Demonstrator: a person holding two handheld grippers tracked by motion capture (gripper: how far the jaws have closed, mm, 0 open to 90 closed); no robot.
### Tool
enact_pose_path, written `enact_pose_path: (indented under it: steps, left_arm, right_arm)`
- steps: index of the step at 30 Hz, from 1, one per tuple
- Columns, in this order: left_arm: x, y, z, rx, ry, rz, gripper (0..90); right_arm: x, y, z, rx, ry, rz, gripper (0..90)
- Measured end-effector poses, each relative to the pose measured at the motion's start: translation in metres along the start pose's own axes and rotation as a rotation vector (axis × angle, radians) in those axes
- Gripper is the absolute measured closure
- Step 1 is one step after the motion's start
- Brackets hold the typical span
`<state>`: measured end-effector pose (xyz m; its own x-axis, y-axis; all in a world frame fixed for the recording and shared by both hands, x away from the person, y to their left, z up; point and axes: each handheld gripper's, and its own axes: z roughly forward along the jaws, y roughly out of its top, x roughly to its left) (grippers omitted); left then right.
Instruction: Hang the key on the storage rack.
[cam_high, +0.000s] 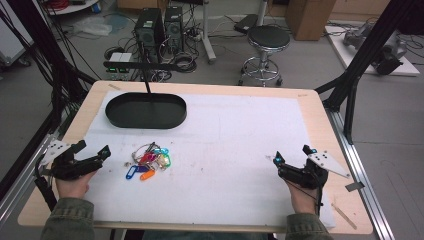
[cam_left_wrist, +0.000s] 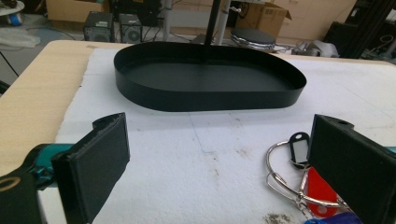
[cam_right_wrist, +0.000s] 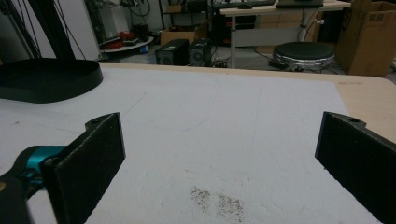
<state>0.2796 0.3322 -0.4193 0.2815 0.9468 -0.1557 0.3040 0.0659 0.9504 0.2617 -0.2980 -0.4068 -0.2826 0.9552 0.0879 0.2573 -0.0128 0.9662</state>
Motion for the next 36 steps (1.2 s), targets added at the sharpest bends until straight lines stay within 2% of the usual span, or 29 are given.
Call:
enact_pose_path:
  steps: [7,8,15,19,20,24,31,35,36]
  left_arm:
    - [-0.004,0.002,0.001,0.004,-0.021,-0.003,6.4]
    - [-0.006,0.002,0.002,0.009,-0.038,0.003,6.4]
    - [-0.021,0.005,0.008,0.017,-0.087,0.024,6.4]
    - [-0.034,0.007,0.013,0.031,-0.102,0.061,6.4]
    - [-0.038,0.007,0.014,0.040,-0.111,0.082,6.4]
    - [-0.043,0.006,0.017,0.068,-0.126,0.102,6.4]
    - [-0.044,0.006,0.018,0.083,-0.129,0.102,6.4]
    - [-0.047,0.007,0.020,0.106,-0.143,0.105,6.4]
    - [-0.050,0.007,0.022,0.122,-0.152,0.117,6.4]
  right_arm:
    - [0.000,0.000,0.001,0.004,0.002,-0.004,0.5]
    - [0.000,0.000,0.001,0.003,0.004,-0.005,0.5]
    - [0.000,0.000,0.001,0.005,0.009,-0.003,0.5]
    - [0.001,0.000,0.001,0.013,0.010,0.001,0.5]
    - [0.000,0.000,0.001,0.012,0.012,-0.005,0.5]
    - [0.000,0.000,0.001,0.012,0.012,-0.004,0.5]
    - [0.000,-0.001,0.002,0.014,0.016,-0.002,0.5]
    - [0.000,0.000,0.002,0.013,0.017,-0.004,0.5]
    - [0.000,-0.001,0.002,0.014,0.017,-0.005,0.5]
